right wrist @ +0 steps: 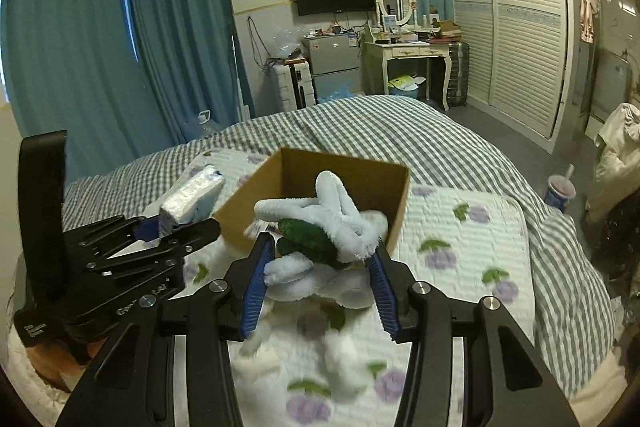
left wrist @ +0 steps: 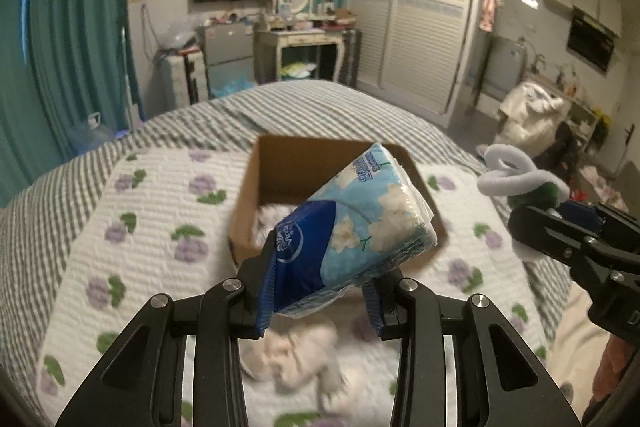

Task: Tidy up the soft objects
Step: 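Grasp the blue tissue pack with the left gripper while the right grasps white socks, drop both in box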

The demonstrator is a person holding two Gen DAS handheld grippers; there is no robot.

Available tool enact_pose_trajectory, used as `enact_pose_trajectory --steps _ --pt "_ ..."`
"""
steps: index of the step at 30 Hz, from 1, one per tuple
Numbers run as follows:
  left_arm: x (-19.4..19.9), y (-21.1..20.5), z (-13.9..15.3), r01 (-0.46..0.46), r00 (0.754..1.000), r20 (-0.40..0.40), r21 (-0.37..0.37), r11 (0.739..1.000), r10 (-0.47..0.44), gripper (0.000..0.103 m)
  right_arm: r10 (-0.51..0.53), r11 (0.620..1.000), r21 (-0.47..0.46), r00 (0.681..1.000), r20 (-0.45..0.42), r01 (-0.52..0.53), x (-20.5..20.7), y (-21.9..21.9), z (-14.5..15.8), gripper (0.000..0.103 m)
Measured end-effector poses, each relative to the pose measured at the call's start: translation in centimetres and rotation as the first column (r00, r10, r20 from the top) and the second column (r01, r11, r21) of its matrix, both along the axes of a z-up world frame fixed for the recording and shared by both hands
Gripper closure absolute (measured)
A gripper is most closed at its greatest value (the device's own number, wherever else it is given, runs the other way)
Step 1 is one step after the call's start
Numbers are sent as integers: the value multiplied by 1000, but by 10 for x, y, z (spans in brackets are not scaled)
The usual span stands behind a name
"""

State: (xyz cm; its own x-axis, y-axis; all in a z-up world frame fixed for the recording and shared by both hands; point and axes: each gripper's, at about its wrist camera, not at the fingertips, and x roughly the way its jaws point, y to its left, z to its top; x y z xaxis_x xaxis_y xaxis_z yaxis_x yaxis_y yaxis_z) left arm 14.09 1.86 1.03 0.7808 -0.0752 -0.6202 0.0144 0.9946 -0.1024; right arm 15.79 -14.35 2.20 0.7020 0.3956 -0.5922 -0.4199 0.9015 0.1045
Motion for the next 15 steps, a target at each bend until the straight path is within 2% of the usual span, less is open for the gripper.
enact_pose_trajectory --steps 7,12,15 --pt "56 5 -12 12 1000 -8 38 999 -12 67 -7 1000 7 999 -40 7 80 22 -14 56" --pt "98 0 -32 20 999 -52 73 997 -16 66 -19 1000 17 994 -103 20 133 27 -37 56" --pt "113 -2 -45 34 996 -85 77 996 -27 64 -22 1000 7 993 -119 23 149 30 -47 54"
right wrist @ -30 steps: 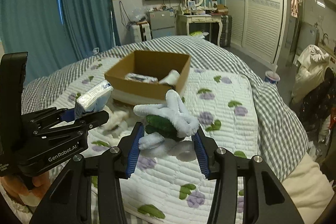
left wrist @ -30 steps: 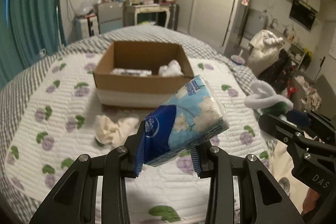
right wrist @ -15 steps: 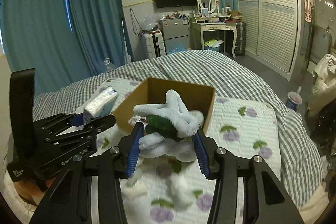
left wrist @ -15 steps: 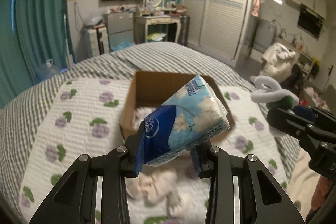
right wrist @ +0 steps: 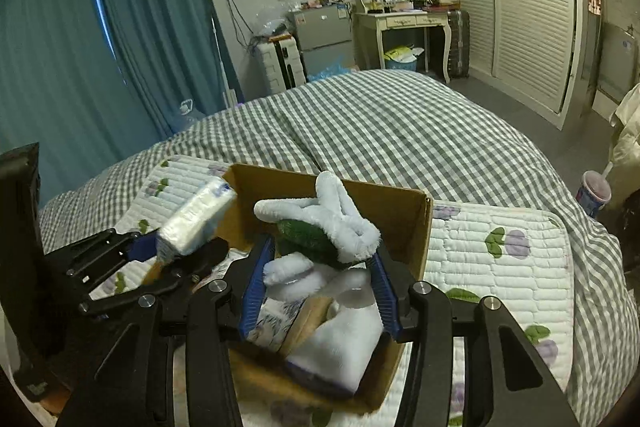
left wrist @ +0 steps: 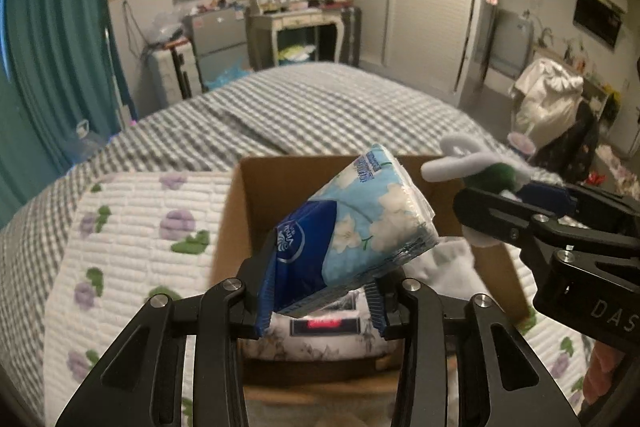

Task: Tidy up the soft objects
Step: 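Grasp the blue tissue pack with the left gripper while the right grasps white socks, drop both in box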

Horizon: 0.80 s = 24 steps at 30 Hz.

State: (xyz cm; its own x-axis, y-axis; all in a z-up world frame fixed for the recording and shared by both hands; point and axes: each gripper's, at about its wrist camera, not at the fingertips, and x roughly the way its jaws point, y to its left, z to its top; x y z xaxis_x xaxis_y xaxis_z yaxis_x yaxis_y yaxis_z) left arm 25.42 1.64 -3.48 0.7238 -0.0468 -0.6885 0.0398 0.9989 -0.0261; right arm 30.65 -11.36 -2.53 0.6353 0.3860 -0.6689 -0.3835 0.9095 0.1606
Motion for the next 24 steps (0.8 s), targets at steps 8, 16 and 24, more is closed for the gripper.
enact_pose_trajectory --steps 8,16,24 --pt "2 -4 -5 -12 1000 -9 25 1000 12 28 -61 997 53 998 -13 61 3 -18 -9 24" --pt "-51 1 59 -15 993 116 14 1000 13 26 -90 996 4 993 78 90 -53 -40 46 19" --pt "-149 7 129 3 964 266 33 999 -12 6 -89 993 -61 978 189 102 -153 -50 115 1"
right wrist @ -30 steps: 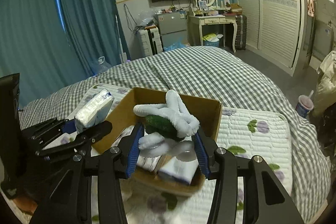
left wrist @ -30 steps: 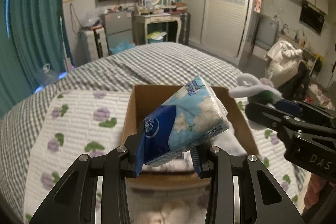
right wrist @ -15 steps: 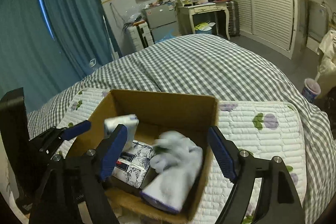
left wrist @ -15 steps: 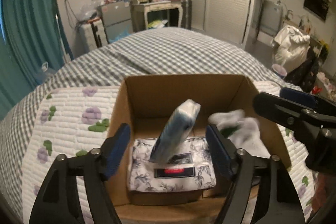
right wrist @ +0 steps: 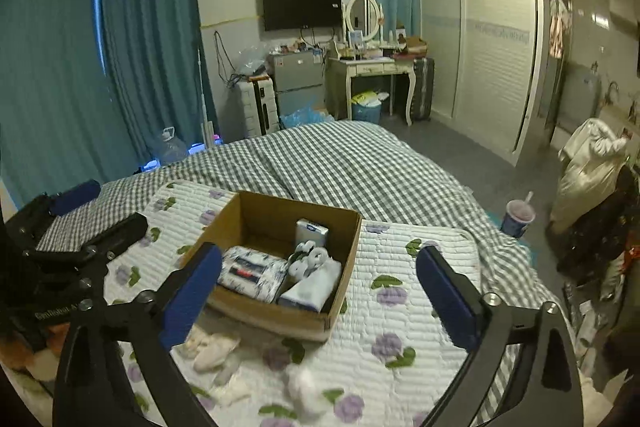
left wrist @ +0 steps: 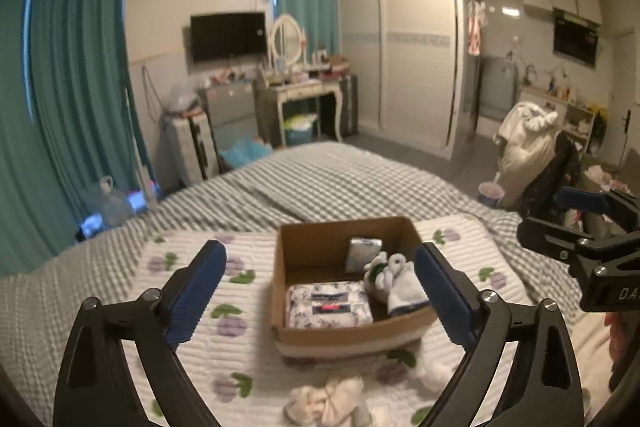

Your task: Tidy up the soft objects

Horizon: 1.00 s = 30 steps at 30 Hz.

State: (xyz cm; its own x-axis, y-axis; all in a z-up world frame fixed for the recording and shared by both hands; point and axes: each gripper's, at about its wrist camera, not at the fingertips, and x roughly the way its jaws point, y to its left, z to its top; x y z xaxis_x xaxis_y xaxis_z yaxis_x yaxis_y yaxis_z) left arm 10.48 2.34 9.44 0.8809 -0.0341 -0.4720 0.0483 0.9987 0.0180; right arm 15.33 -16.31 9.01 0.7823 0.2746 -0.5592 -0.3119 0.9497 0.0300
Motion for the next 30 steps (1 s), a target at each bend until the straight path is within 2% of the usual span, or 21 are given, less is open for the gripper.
enact_pose_trajectory --steps 3,7,11,14,17,21,26,30 --pt "-27 8 -2 0 1000 -4 6 1000 0 6 10 1000 -8 1000 14 -10 -33 3 3 0" --pt "-50 19 -21 -17 999 -33 32 999 18 6 53 998 -19 998 -27 -53 -65 16 -14 0" --pt "-55 35 -58 -52 992 -114 -27 998 49 6 117 992 -30 988 -102 -120 -78 36 -64 0" --pt "-51 42 -95 -81 982 -176 -63 995 69 6 132 987 -78 981 -144 -144 -74 51 -102 0" --pt "-49 42 -131 -78 967 -246 -58 995 61 6 180 971 -118 963 -203 -207 -65 67 -146 0" --pt "-52 43 -169 -67 949 -311 -36 997 52 6 231 953 -131 934 -273 -274 -53 84 -189 0" --pt "-49 51 -201 -74 922 -384 -20 997 60 7 264 936 -118 885 -383 -330 -33 96 -240 14" --pt "-49 57 -212 -87 906 -417 -32 996 66 8 294 923 -98 846 -445 -372 -21 105 -264 26"
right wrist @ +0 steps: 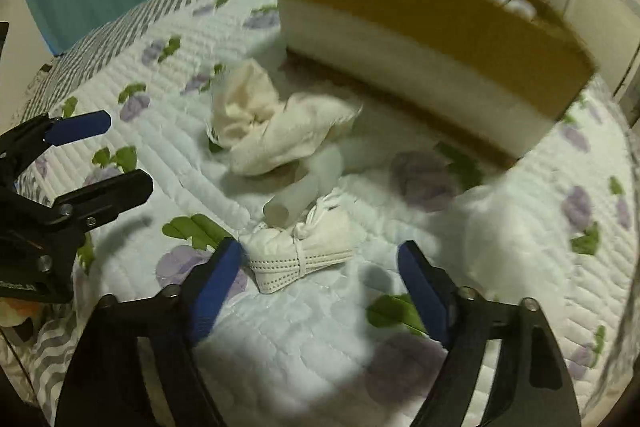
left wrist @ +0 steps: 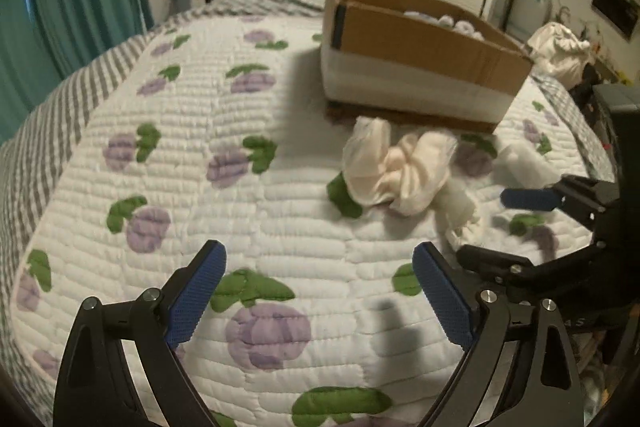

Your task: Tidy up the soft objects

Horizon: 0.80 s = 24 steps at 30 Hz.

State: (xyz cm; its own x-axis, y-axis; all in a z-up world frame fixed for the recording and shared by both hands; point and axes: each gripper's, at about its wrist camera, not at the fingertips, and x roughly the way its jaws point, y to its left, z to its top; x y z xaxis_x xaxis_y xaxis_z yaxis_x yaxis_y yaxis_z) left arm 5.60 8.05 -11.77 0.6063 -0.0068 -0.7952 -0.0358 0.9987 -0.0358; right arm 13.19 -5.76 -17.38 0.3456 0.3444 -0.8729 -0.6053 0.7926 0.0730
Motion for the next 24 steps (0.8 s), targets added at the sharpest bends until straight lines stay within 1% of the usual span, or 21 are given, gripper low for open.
enact_pose_trajectory --steps 2,3,4,5,7,10,12,14,17,23,24 --pt "1 0 -3 -5 1000 -10 -1 1000 5 8 14 1000 11 1000 -17 -14 6 4 -6 31" --pt "2 -1 -3 -2 1000 -12 -3 1000 2 8 19 1000 11 1000 -21 -19 7 5 -7 41" --pt "3 -2 -3 4 1000 -12 -7 1000 -4 8 27 1000 13 999 -24 -27 7 7 -6 43" --pt "3 -4 -2 10 1000 -11 -6 1000 -10 8 30 999 11 999 -17 -30 6 7 -4 44" --pt "6 -7 -2 18 1000 -14 2 1000 -18 8 29 999 25 1000 -10 -29 2 5 0 49" --pt "11 -14 0 37 999 -21 14 999 -37 8 3 998 58 1000 9 -4 -5 -9 15 49" --pt "17 -19 2 51 998 -21 12 999 -51 8 -17 997 70 999 43 14 -6 -19 29 49" --pt "26 -22 1 53 998 -23 -6 999 -53 8 -43 996 76 996 81 37 -4 -28 44 49" --pt "42 -27 -3 62 997 -32 -34 997 -64 8 -79 995 76 989 122 70 4 -36 57 49" --pt "73 -38 -21 98 993 -66 -58 993 -102 9 -110 992 84 984 141 99 18 -43 64 49" --pt "78 -39 -23 101 992 -71 -61 993 -105 14 -113 991 87 983 141 102 19 -44 64 49"
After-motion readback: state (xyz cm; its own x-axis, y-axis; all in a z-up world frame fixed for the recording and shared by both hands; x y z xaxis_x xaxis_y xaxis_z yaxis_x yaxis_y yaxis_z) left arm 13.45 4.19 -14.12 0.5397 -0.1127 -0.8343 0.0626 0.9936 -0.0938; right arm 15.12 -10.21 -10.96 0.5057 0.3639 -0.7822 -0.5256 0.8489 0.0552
